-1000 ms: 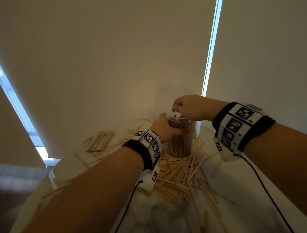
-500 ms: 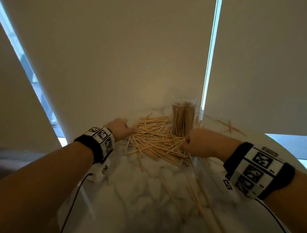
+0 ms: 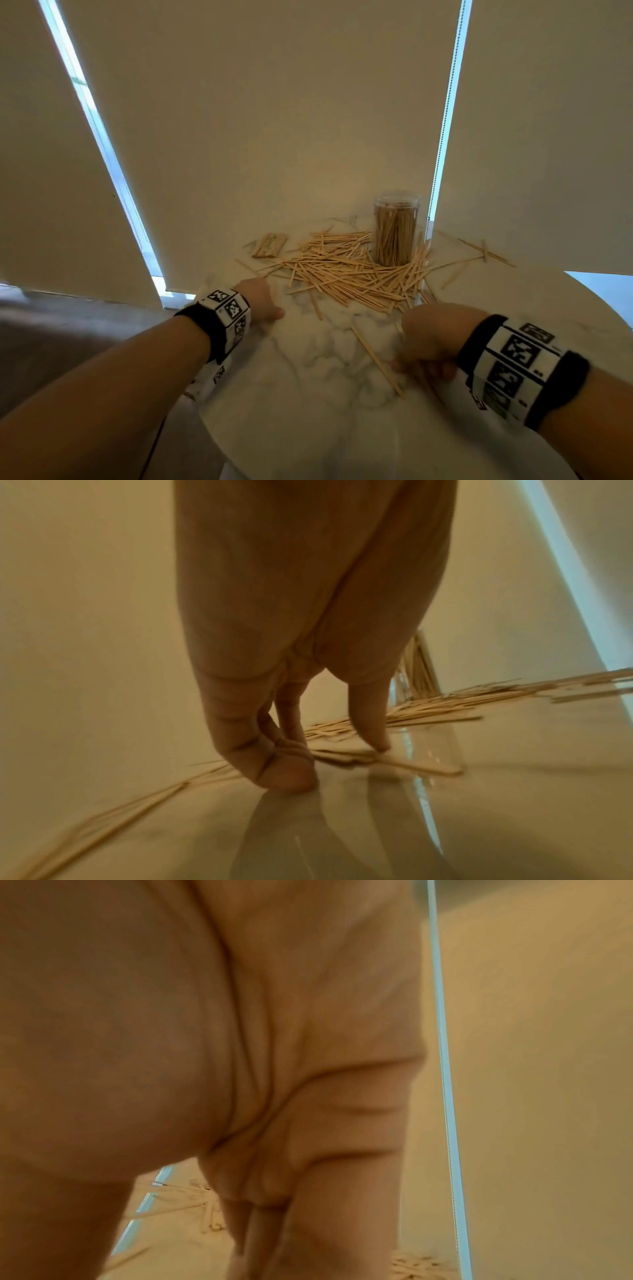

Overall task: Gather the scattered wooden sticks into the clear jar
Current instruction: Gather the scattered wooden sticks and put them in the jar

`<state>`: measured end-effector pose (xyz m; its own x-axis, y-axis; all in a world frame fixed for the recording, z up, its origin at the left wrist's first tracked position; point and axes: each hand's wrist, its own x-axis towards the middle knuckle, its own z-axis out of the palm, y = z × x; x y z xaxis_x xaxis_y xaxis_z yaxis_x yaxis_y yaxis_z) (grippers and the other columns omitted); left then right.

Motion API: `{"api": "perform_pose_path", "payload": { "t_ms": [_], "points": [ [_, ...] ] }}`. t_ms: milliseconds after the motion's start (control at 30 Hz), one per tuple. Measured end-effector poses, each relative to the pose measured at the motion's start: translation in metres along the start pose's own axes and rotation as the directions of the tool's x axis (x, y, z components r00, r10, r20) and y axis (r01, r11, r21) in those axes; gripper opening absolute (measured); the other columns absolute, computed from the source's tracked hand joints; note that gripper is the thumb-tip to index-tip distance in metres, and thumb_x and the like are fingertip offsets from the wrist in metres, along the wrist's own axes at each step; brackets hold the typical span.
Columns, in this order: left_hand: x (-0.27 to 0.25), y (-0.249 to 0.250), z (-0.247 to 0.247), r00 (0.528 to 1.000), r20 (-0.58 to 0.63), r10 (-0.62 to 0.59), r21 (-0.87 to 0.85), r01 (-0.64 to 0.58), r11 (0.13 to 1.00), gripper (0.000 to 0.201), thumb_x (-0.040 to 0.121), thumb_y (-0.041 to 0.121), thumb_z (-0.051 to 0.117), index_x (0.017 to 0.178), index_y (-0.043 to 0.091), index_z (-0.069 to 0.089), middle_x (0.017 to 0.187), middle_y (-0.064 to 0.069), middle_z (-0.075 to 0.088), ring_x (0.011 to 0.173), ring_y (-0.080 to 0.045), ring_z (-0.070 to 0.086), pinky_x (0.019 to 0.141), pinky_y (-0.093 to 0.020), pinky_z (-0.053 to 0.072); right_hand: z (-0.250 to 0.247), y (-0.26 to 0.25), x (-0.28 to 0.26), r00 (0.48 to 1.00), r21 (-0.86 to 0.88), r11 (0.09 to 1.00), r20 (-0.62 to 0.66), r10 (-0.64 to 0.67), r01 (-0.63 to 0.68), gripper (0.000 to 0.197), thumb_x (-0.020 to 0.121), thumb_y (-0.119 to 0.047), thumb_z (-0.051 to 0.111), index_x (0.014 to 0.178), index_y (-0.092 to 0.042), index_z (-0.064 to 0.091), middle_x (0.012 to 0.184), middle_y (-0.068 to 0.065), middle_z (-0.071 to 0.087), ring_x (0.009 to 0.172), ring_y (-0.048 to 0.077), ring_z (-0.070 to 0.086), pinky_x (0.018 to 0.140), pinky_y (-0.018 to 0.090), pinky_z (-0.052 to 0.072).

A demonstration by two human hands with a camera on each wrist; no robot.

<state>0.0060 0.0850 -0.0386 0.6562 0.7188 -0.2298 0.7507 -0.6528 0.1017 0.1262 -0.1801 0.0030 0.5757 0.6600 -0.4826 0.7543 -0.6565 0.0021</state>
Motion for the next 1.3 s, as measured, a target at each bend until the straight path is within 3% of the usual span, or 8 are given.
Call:
{"api": "perform_pose_path", "payload": {
  "t_ms": [133, 333, 500, 567, 733, 933, 1033, 1300],
  "points": [
    [-0.011, 0.022, 0.004, 0.998, -0.011, 0.061, -0.042, -0.061, 0.997, 0.015, 0.091, 0.022, 0.07, 0.089, 0.007, 0.071, 0.092, -0.011, 0.072, 0.083, -0.025, 0.066, 0.074, -0.032, 0.051, 0.0, -0.001, 0.005, 1.0, 0.008, 1.0, 0.021, 0.016, -0.016, 0.025, 0.089, -0.028, 0.065, 0.075, -0.01, 0.074, 0.071, -0.001, 0.075, 0.049, 0.009, 0.063, 0.076, 0.027, 0.059],
    [-0.028, 0.041, 0.012, 0.996, 0.016, 0.093, -0.075, -0.091, 0.993, 0.019, 0.087, 0.022, 0.072, 0.078, 0.006, 0.07, 0.078, -0.005, 0.071, 0.076, -0.021, 0.065, 0.067, -0.033, 0.052, -0.006, -0.005, 0.0, 1.0, -0.127, 0.991, -0.013, 0.026, -0.027, 0.024, 0.087, -0.019, 0.065, 0.064, -0.013, 0.061, 0.058, -0.004, 0.061, 0.045, 0.006, 0.054, 0.049, 0.019, 0.045],
    [-0.042, 0.058, 0.007, 0.993, 0.019, 0.115, 0.098, -0.117, 0.988, 0.029, 0.095, 0.031, 0.068, 0.11, 0.006, 0.066, 0.094, -0.005, 0.059, 0.085, -0.021, 0.055, 0.07, -0.028, 0.044, -0.001, -0.014, 0.0, 0.999, -0.292, 0.956, -0.025, -0.029, 0.02, 0.013, 0.094, -0.02, 0.056, 0.09, -0.009, 0.062, 0.084, 0.003, 0.05, 0.071, 0.018, 0.05, 0.063, 0.025, 0.043],
    [-0.042, 0.057, 0.004, 0.993, 0.034, 0.116, 0.095, -0.119, 0.988, 0.025, 0.095, 0.031, 0.068, 0.104, 0.008, 0.065, 0.087, -0.004, 0.059, 0.085, -0.021, 0.056, 0.069, -0.028, 0.044, 0.001, -0.012, 0.0, 1.0, -0.312, 0.95, -0.011, -0.025, 0.02, 0.02, 0.095, -0.019, 0.054, 0.107, -0.009, 0.066, 0.084, 0.004, 0.05, 0.079, 0.019, 0.049, 0.069, 0.027, 0.041],
    [-0.04, 0.056, 0.003, 0.992, 0.036, 0.118, 0.083, -0.121, 0.989, 0.023, 0.094, 0.031, 0.069, 0.099, 0.009, 0.067, 0.084, -0.005, 0.064, 0.088, -0.024, 0.062, 0.071, -0.029, 0.047, -0.006, 0.008, 0.005, 0.997, -0.154, 0.988, -0.079, 0.014, -0.026, 0.031, 0.095, -0.015, 0.054, 0.064, -0.011, 0.049, 0.068, 0.002, 0.053, 0.055, 0.015, 0.052, 0.056, 0.02, 0.047],
    [-0.037, 0.08, -0.003, 0.983, 0.079, 0.167, 0.253, -0.182, 0.95, 0.017, 0.099, 0.021, 0.063, 0.096, 0.004, 0.066, 0.069, -0.002, 0.044, 0.076, -0.02, 0.052, 0.073, -0.027, 0.044, -0.012, 0.022, 0.023, 0.995, -0.058, 0.998, -0.101, 0.026, -0.032, 0.031, 0.087, -0.015, 0.06, 0.056, -0.012, 0.057, 0.046, -0.005, 0.057, 0.046, 0.01, 0.052, 0.052, 0.022, 0.046],
    [-0.035, 0.083, -0.001, 0.979, 0.127, 0.157, 0.28, -0.187, 0.942, 0.022, 0.1, 0.023, 0.062, 0.112, 0.006, 0.067, 0.071, -0.002, 0.044, 0.079, -0.021, 0.052, 0.074, -0.027, 0.043, -0.01, 0.021, 0.024, 0.997, -0.114, 0.993, -0.08, 0.005, -0.014, 0.021, 0.086, -0.016, 0.06, 0.068, -0.009, 0.066, 0.06, -0.002, 0.06, 0.052, 0.011, 0.05, 0.058, 0.023, 0.047],
    [-0.035, 0.074, -0.002, 0.987, 0.11, 0.119, 0.172, -0.137, 0.975, 0.034, 0.103, 0.029, 0.057, 0.122, 0.002, 0.065, 0.097, -0.006, 0.056, 0.091, -0.021, 0.052, 0.078, -0.029, 0.045, 0.0, 0.007, 0.018, 0.995, -0.174, 0.985, -0.095, -0.038, 0.021, 0.034, 0.091, -0.014, 0.061, 0.061, -0.013, 0.044, 0.066, 0.001, 0.053, 0.051, 0.01, 0.044, 0.048, 0.019, 0.039]
  ]
}}
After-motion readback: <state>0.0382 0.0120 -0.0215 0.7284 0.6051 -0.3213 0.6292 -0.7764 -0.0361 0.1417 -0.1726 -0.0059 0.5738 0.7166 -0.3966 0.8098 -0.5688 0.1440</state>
